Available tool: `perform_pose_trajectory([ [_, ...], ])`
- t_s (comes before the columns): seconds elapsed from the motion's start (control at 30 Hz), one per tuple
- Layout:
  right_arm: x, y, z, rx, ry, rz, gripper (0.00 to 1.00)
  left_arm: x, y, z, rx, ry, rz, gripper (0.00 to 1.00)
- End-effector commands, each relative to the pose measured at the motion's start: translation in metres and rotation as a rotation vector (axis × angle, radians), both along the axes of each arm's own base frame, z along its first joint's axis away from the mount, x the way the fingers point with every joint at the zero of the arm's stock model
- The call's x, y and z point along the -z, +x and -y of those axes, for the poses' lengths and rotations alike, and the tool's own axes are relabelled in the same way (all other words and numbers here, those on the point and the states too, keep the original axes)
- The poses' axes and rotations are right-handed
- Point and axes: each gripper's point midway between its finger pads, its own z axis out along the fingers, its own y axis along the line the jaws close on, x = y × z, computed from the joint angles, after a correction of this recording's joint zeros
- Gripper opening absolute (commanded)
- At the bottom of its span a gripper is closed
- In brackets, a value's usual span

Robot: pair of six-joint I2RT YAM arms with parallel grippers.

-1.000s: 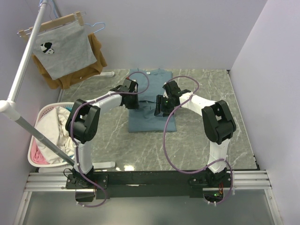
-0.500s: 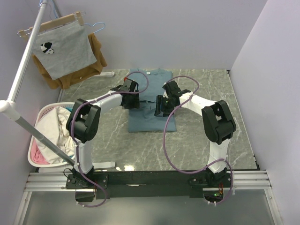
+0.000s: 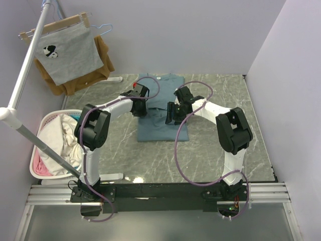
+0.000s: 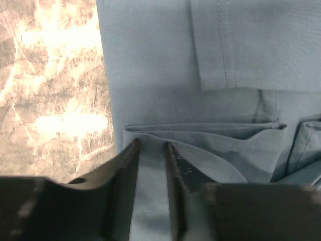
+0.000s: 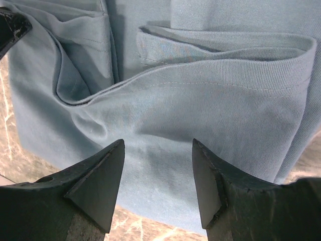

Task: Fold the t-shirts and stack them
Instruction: Fold the folded rectangular tshirt in 1/3 of the way

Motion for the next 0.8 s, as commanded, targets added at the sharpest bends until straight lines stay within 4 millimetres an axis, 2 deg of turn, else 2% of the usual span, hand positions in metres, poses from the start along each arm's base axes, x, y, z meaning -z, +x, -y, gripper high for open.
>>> perform_pose_trajectory([
  [0.0, -0.019, 0.014, -0.001, -0.004, 0.004, 0.057, 0.63, 0.001, 0.008, -0.001, -0.002, 0.018, 0.009, 0.27],
  [0.03, -0.018, 0.014, -0.001, -0.004, 0.003, 0.056, 0.63, 0.0, 0.008, 0.0, 0.001, 0.017, 0.01, 0.21],
  [0.1, -0.015, 0.013, 0.0, 0.001, 0.001, 0.051, 0.63, -0.002, 0.009, 0.0, -0.001, 0.009, 0.017, 0.15],
  [0.13, -0.015, 0.013, -0.001, 0.004, -0.001, 0.051, 0.63, -0.004, 0.009, 0.0, 0.0, 0.007, 0.021, 0.05],
  [0.17, -0.015, 0.013, 0.0, 0.006, -0.003, 0.05, 0.63, -0.005, 0.009, 0.001, 0.0, 0.004, 0.025, 0.01],
  [0.37, -0.006, 0.013, 0.01, 0.038, -0.049, 0.044, 0.62, -0.018, 0.012, -0.008, -0.032, -0.011, 0.06, 0.01],
  [0.63, 0.012, 0.018, 0.036, 0.13, -0.142, 0.021, 0.62, -0.044, 0.019, -0.037, -0.12, -0.019, 0.137, 0.01],
  [0.77, 0.019, 0.02, 0.043, 0.155, -0.161, 0.013, 0.62, -0.046, 0.023, -0.039, -0.119, -0.033, 0.146, 0.01],
])
